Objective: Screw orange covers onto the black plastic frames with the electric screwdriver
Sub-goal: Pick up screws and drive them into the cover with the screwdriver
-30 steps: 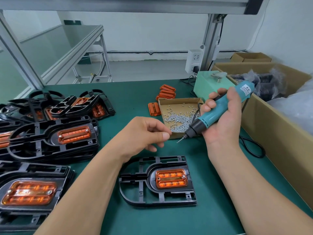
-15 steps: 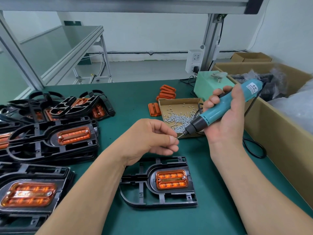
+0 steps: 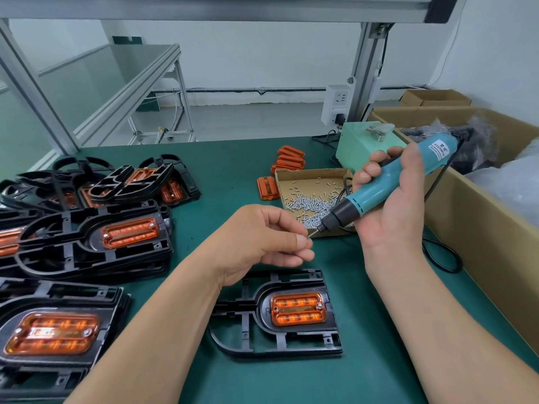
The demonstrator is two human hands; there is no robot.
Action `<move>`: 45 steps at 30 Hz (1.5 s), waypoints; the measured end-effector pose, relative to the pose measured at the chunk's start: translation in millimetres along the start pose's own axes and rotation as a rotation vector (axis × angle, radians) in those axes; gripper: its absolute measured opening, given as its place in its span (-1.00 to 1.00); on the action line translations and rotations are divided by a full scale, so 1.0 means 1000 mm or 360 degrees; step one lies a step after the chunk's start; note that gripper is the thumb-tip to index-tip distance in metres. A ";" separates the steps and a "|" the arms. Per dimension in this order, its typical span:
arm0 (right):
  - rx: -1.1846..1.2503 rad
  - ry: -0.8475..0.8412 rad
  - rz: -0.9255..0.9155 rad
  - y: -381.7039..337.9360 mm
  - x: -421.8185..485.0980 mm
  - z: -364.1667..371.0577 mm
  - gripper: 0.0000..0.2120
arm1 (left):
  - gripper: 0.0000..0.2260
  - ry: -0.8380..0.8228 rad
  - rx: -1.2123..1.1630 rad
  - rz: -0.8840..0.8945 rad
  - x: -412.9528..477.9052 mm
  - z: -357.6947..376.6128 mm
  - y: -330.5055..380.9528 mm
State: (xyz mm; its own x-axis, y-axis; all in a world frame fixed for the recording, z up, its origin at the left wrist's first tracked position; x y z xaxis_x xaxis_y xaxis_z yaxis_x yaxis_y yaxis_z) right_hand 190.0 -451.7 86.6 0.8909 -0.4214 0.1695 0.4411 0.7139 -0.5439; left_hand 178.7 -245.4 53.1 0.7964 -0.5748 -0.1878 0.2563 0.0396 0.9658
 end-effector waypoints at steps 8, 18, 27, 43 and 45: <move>-0.0056 0.0059 -0.0028 0.003 -0.004 0.000 -0.67 | -0.88 0.0170 0.0060 0.0148 0.001 -0.008 0.005; -0.0132 0.0120 0.0127 0.009 -0.010 0.001 -0.69 | -0.90 0.0433 0.0288 0.0405 0.002 -0.017 0.015; -0.0062 0.0157 0.0158 0.010 -0.010 -0.002 -0.69 | -0.86 0.0390 0.0373 0.0416 0.004 -0.016 0.012; 0.0012 0.0182 0.0158 0.010 -0.009 -0.004 -0.74 | -0.87 0.0353 0.0428 0.0271 -0.002 -0.013 0.016; 0.0032 0.0170 0.0162 0.010 -0.009 -0.003 -0.75 | -0.84 0.0431 0.0586 0.0229 -0.003 -0.019 0.018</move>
State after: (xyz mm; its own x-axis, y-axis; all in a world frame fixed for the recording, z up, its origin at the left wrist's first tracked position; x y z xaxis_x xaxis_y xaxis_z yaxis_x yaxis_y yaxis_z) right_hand 186.1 -443.0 77.3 0.9150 -0.4026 0.0250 0.3520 0.7666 -0.5370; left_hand 191.3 -227.5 67.5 0.9362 -0.3492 -0.0404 -0.0390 -0.2174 0.9753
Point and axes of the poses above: each hand's wrist, its own x-axis towards the middle knuckle, its own z-axis out of the palm, y = z × x, the point moved 5 cm from there along x, towards the middle knuckle, and after that the axes turned 2 degrees about -y, right-handed, at the moved point
